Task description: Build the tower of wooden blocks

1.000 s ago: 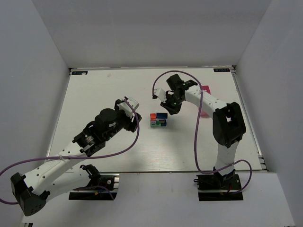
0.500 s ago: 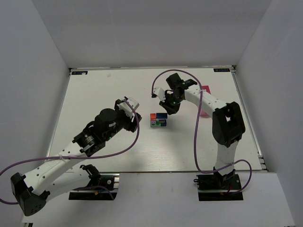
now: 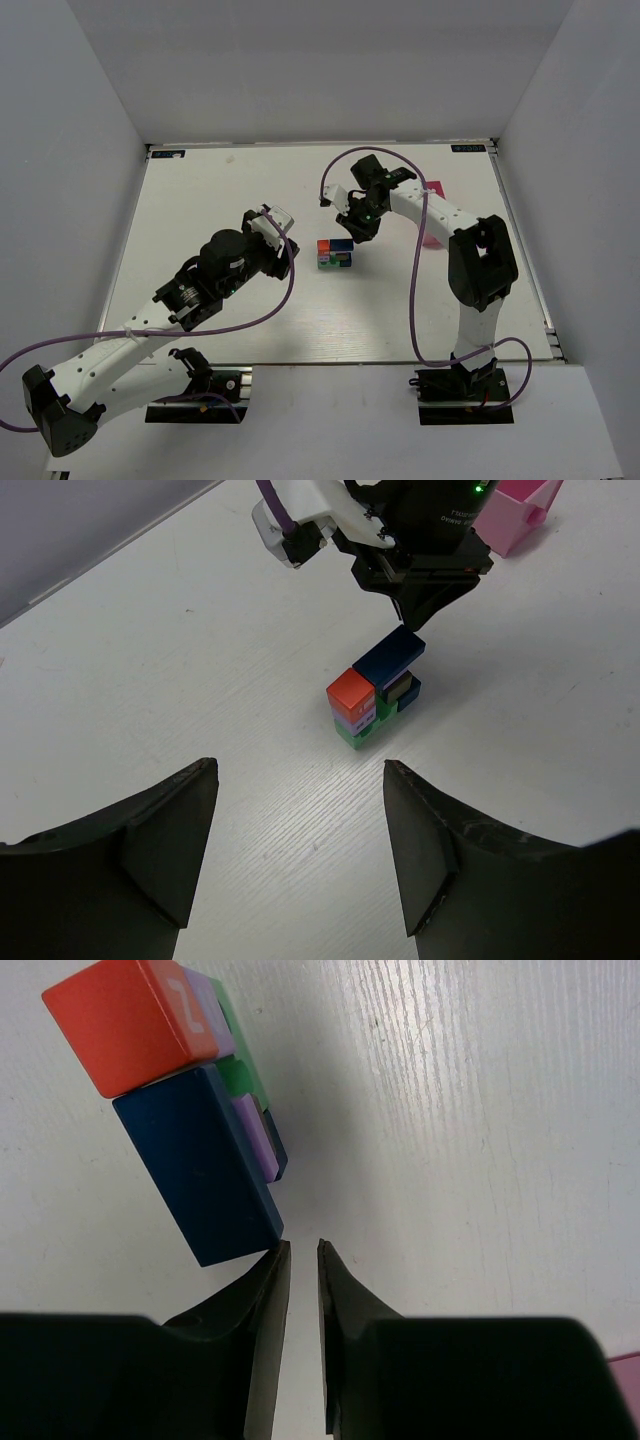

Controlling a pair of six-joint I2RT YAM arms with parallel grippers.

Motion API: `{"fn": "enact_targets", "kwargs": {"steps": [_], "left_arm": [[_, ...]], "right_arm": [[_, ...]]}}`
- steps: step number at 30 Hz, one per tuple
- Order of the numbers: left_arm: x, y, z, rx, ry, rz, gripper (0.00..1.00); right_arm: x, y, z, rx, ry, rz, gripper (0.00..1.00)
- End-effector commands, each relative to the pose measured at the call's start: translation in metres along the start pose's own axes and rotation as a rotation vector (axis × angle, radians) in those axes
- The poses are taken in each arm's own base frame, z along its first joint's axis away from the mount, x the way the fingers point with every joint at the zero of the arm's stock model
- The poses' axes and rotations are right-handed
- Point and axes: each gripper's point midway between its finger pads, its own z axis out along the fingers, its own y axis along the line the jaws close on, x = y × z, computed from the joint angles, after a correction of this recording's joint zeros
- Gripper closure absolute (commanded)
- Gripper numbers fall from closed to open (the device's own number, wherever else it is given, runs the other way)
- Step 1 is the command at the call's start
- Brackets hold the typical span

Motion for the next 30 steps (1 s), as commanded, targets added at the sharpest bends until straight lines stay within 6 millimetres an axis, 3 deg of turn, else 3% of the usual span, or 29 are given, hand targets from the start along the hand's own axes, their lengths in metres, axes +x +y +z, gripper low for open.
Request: {"fn": "enact_targets", "kwargs": {"steps": [1, 8, 11, 16, 18, 19, 20, 21, 23, 26, 30], "left_arm": [[-0.008, 0.002, -0.003, -0.004, -0.035, -0.003, 0.23], [-0.008, 0.002, -0.003, -0.004, -0.035, -0.003, 0.23], [-0.008, 0.004, -0.003, -0.013, -0.034, -0.003, 0.23], [-0.008, 0.004, -0.003, -0.013, -0.034, -0.003, 0.23], [-0.008, 0.004, -0.003, -0.013, -0.034, -0.003, 0.23], [-0.008, 0.004, -0.003, -0.013, -0.034, 0.006, 0.20], [-0.008, 0.004, -0.003, -0.013, -0.034, 0.006, 0.17], [-0.008, 0.004, -0.003, -0.013, -0.034, 0.015, 0.07], [-0.003, 0.004, -0.002, -0.012, -0.023, 0.017, 0.00], [-0.002, 0.007, -0.006, -0.025, -0.039, 0.023, 0.00], [-0.003, 0.008, -0.007, -0.026, -0.049, 0.041, 0.00]], "right_arm": [[-0.011, -0.004, -0.009, 0.008, -0.029, 0.006, 0.76], [-0.011, -0.010, -0.017, 0.053, -0.026, 0.011, 0.75], [-0.003, -0.029, -0.022, 0.141, -0.005, 0.034, 0.74], [0.003, -0.052, -0.062, 0.348, -0.031, 0.078, 0.72], [0.004, -0.059, -0.071, 0.403, -0.066, 0.111, 0.56], [0.000, -0.060, -0.087, 0.451, -0.118, 0.118, 0.42], [0.002, -0.062, -0.086, 0.470, -0.133, 0.126, 0.10], [0.004, -0.067, -0.104, 0.557, -0.160, 0.163, 0.10], [0.009, -0.072, -0.113, 0.618, -0.167, 0.190, 0.10], [0.005, -0.071, -0.138, 0.696, -0.235, 0.258, 0.10], [0.007, -0.048, -0.139, 0.625, -0.260, 0.369, 0.10]]}}
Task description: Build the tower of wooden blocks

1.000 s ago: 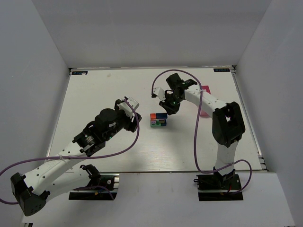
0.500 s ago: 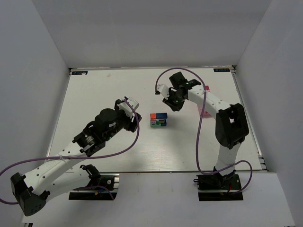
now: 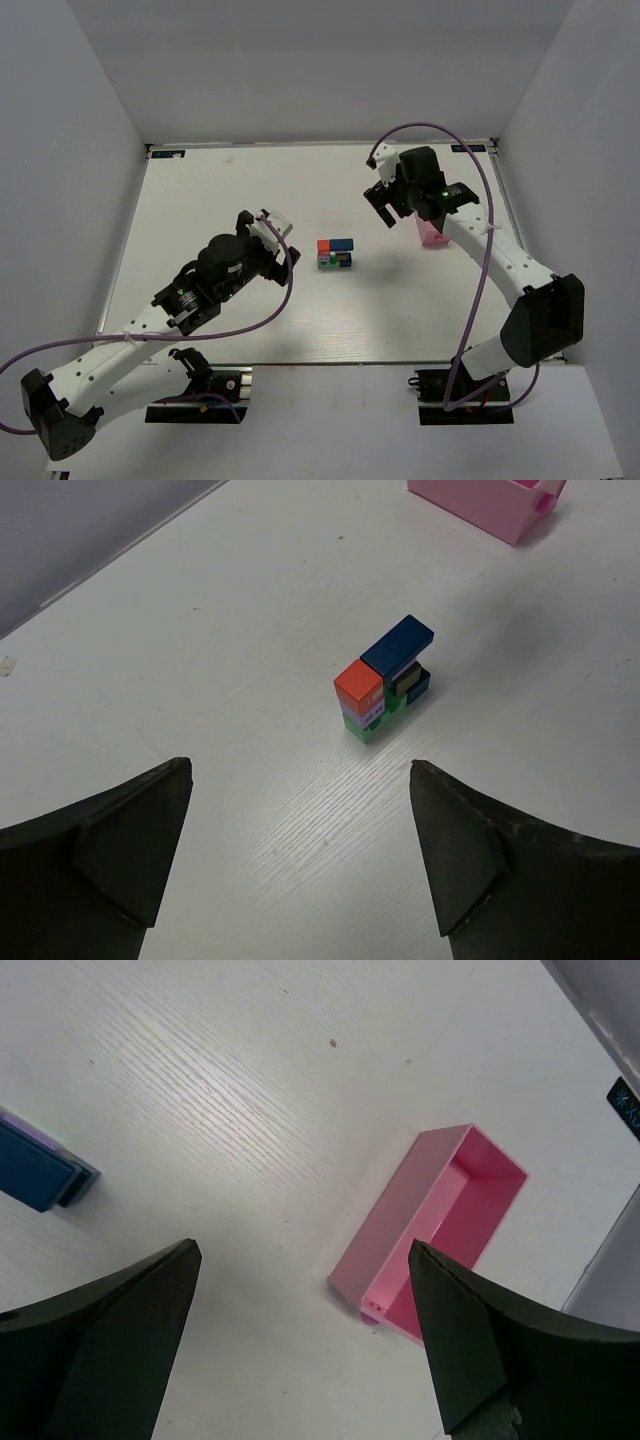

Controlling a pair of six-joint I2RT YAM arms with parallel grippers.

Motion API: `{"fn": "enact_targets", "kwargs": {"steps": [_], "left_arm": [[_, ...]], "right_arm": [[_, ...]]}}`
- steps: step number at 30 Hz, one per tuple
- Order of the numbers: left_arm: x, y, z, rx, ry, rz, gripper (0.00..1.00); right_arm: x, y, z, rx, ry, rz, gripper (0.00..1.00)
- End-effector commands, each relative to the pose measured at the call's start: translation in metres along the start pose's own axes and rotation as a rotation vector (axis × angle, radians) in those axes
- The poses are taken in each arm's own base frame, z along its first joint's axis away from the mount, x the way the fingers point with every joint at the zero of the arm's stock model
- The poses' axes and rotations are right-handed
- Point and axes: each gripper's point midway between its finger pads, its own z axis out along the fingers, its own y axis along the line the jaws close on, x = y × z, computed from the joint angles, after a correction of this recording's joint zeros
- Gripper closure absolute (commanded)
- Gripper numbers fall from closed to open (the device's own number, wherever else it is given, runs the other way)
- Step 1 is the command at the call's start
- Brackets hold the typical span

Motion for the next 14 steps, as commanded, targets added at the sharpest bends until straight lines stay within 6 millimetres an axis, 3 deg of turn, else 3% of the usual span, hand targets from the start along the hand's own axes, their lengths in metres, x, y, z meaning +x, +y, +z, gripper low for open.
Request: {"fn": "enact_targets", "kwargs": {"steps": [1, 6, 10, 14], "left_arm": [[-0.005, 0.005, -0.003, -0.021, -0.035, 0.013, 0.00], [0.005, 0.011, -0.004, -0.052, -0.010, 0.028, 0.00], [0.007, 0.013, -0.008, -0.061, -0.010, 0.027, 0.00], [0.010, 0.014, -0.015, -0.062, -0.017, 0.026, 0.00]], "right_arm": [[-0.005, 0.008, -0.012, -0.009, -0.030, 0.135, 0.10], [-0.006, 0.032, -0.044, -0.102, -0.178, 0.119, 0.10], [-0.016, 0.041, -0.058, -0.127, -0.298, 0.145, 0.10], [-0.005, 0.055, -0.067, -0.173, -0.344, 0.069, 0.10]]}}
